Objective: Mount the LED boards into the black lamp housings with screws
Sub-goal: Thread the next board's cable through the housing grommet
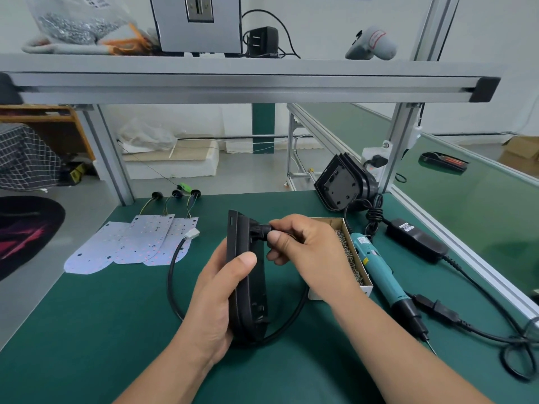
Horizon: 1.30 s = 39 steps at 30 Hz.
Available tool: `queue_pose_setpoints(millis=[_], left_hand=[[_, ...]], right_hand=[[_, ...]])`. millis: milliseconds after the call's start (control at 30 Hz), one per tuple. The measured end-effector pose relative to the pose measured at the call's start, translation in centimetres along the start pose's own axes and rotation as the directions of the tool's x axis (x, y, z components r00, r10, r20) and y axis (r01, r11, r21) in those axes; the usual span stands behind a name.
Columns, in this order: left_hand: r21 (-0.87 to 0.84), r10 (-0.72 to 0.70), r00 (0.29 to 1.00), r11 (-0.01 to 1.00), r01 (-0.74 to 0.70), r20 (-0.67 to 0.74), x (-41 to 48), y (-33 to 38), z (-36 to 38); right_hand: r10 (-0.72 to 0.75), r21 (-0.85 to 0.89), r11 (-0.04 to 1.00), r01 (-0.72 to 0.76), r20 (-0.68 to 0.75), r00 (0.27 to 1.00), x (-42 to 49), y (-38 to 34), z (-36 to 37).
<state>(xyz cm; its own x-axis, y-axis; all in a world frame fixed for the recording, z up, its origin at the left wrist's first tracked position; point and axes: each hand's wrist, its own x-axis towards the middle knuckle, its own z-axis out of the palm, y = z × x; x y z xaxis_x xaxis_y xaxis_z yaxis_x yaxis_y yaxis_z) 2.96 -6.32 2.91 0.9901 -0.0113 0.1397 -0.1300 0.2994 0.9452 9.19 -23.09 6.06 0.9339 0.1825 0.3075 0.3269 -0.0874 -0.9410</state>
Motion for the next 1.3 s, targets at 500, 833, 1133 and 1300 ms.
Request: queue_pose_setpoints(millis=[500, 833, 1133, 1300], left_hand=[[0.167, 0.07, 0.996, 0.983, -0.079, 0.059, -0.4, 1.2, -0.4], [0.128, 0.088, 0.993, 0.987, -0.097, 0.076, -0.6, 1.0, -0.2], [0.224, 0.094, 0.994, 0.969, -0.105, 0.061, -0.5, 1.6, -0.2], [0.214, 0.068, 0.996, 0.974, -0.078, 0.053, 0.0, 1.1, -0.1]], right_hand=[[-0.002, 0.029, 1.0, 0.004, -0.049, 0.999, 0.0, -0.4, 0.1], [-0.051, 0.095, 0.994, 0.058, -0.075, 0.996, -0.5, 0.2, 1.4], [-0.132, -0.226, 0.965, 0.131, 0.012, 0.991, -0.1, 0.1, 0.7], [0.112, 0.047, 0.992, -0.116, 0.088, 0.99, 0.1, 1.3, 0.9]])
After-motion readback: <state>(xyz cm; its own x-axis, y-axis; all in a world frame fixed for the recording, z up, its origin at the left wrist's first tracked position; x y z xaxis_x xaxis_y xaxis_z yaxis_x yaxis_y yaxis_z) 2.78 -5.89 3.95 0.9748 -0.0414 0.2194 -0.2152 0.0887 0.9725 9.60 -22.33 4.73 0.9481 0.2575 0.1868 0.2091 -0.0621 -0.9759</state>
